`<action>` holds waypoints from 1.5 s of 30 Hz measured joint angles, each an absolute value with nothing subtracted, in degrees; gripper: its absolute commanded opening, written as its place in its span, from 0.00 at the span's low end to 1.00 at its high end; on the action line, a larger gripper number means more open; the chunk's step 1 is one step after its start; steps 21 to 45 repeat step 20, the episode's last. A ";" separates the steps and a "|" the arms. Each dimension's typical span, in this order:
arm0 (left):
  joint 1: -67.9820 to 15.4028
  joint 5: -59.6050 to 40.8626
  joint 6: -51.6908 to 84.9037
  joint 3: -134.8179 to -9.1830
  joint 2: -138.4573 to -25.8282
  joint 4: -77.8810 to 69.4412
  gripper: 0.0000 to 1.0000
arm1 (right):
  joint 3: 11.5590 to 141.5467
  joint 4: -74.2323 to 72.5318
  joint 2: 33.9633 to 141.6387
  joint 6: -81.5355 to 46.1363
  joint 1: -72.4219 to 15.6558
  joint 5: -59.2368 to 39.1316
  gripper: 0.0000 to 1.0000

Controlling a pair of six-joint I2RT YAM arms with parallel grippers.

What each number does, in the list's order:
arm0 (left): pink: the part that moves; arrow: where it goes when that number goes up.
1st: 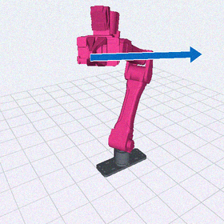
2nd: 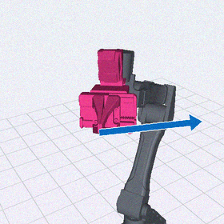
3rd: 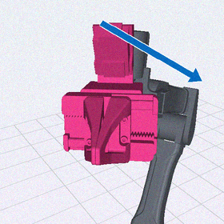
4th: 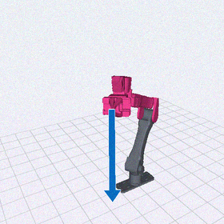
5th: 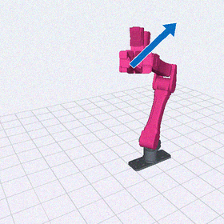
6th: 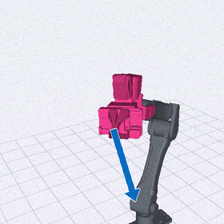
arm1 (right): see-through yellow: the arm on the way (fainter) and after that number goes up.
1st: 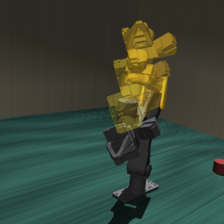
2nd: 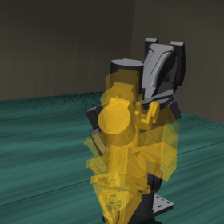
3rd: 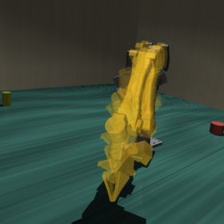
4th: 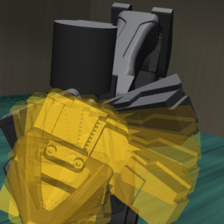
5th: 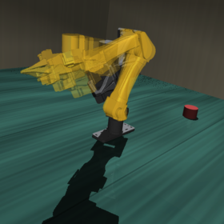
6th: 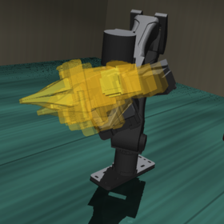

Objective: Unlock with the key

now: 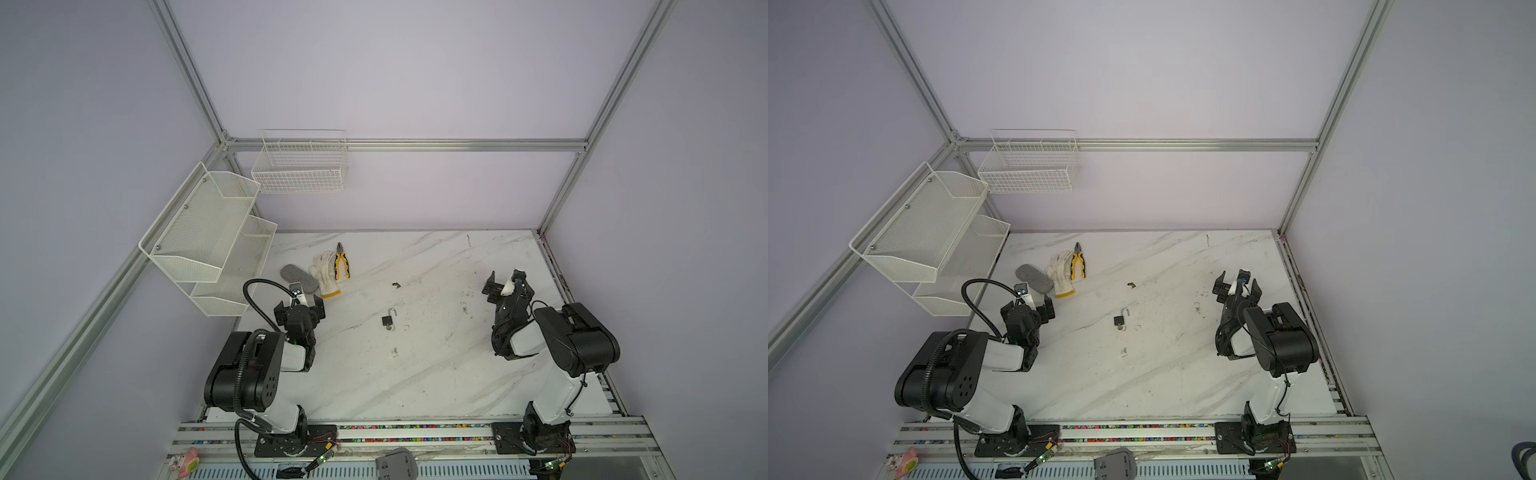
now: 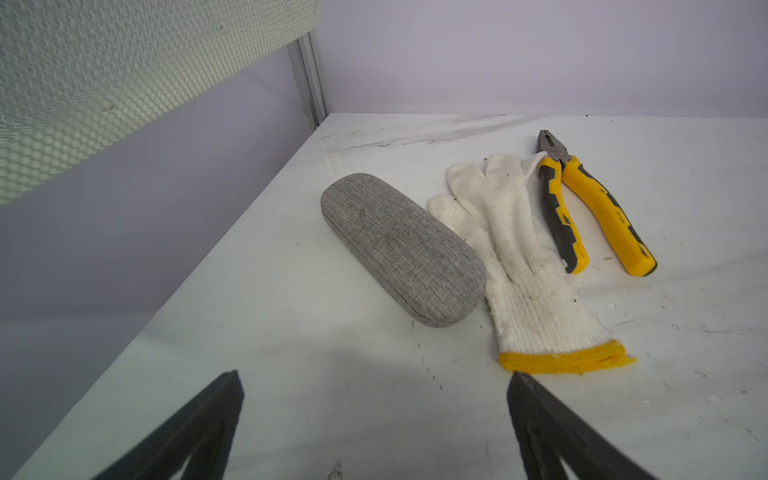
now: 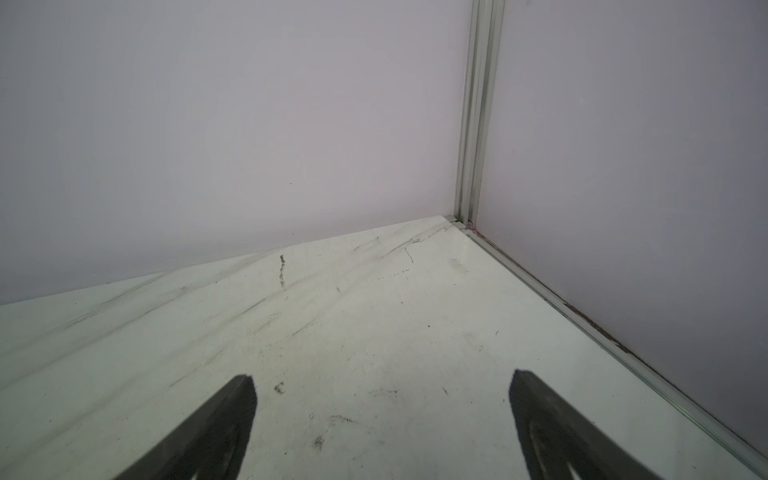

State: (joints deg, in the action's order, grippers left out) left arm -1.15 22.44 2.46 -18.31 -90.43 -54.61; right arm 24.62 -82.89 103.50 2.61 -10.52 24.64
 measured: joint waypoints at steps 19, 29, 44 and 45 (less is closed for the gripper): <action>-1.15 20.49 2.13 -18.31 -90.43 -55.22 1.00 | 24.62 -82.89 103.50 2.37 -10.50 24.64 0.97; -1.15 20.25 2.13 -18.31 -90.43 -55.27 1.00 | 24.62 -82.89 103.50 2.35 -10.50 24.64 0.97; -1.15 20.25 2.13 -18.31 -90.43 -55.27 1.00 | 24.62 -82.89 103.50 2.35 -10.50 24.64 0.97; -1.15 20.25 2.13 -18.31 -90.43 -55.27 1.00 | 24.62 -82.89 103.50 2.35 -10.50 24.64 0.97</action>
